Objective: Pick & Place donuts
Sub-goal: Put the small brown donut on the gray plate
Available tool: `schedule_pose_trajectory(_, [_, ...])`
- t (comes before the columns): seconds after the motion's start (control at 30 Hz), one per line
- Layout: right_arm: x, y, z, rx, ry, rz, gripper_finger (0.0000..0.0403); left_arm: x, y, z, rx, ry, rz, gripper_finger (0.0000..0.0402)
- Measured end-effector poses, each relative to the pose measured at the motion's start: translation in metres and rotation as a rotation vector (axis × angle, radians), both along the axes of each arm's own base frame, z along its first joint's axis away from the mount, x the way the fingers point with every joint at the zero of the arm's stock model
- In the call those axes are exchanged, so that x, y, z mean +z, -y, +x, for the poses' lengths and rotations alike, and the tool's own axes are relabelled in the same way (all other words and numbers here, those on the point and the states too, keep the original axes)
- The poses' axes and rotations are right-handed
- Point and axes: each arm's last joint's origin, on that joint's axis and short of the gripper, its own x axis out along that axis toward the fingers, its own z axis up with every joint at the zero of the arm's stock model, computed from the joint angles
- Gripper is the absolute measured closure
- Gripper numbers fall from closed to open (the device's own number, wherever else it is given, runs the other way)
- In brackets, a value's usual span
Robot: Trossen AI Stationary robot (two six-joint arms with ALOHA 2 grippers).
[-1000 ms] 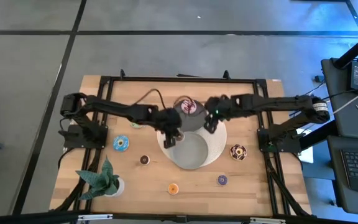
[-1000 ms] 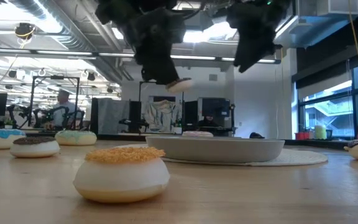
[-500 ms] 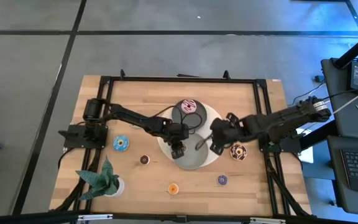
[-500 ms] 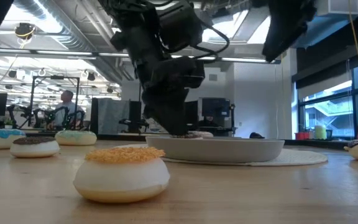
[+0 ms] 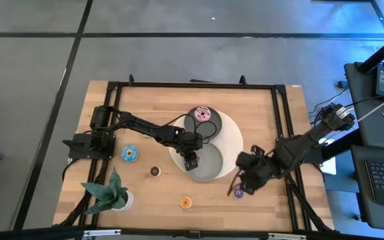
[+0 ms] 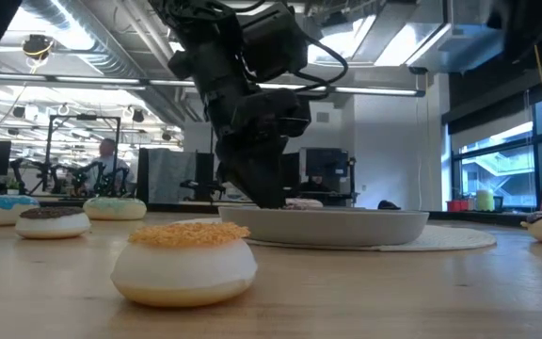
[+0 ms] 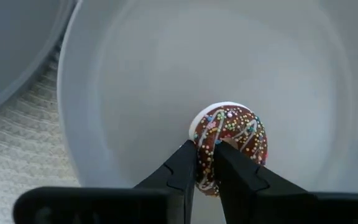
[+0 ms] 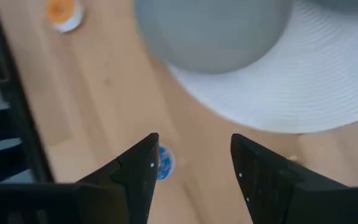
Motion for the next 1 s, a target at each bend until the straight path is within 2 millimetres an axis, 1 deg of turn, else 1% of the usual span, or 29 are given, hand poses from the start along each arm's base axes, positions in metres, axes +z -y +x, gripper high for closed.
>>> schedule_pose_trajectory(0.13, [0.000,-0.010,-0.007,-0.013,0.005,0.018,0.0201,0.000,0.001,0.000,0.011,0.001,-0.027,0.0333])
schedule_pose_trajectory(0.4, [-0.001,-0.013,-0.009,-0.055,0.024,0.010,0.0201,0.000,0.000,0.000,0.067,-0.010,-0.029,0.0265])
schedule_pose_trajectory(0.53, [-0.001,-0.014,-0.009,-0.064,0.002,0.046,0.0201,-0.001,-0.002,-0.001,0.069,-0.023,-0.041,0.0244])
schedule_pose_trajectory(0.67, [-0.002,-0.016,-0.010,-0.047,-0.041,0.098,0.0201,-0.001,-0.004,-0.003,0.079,-0.048,-0.067,0.0235])
schedule_pose_trajectory(0.77, [-0.001,-0.018,-0.010,-0.062,-0.032,0.125,0.0201,-0.002,-0.005,-0.005,0.087,-0.067,-0.067,0.0233])
schedule_pose_trajectory(0.83, [-0.002,-0.022,-0.011,-0.054,-0.019,0.112,0.0201,-0.002,-0.005,-0.005,0.087,-0.067,-0.065,0.0234])
schedule_pose_trajectory(1.0, [-0.013,-0.028,-0.013,-0.054,-0.085,0.083,0.0201,-0.002,-0.005,-0.005,0.093,-0.067,-0.071,0.0236])
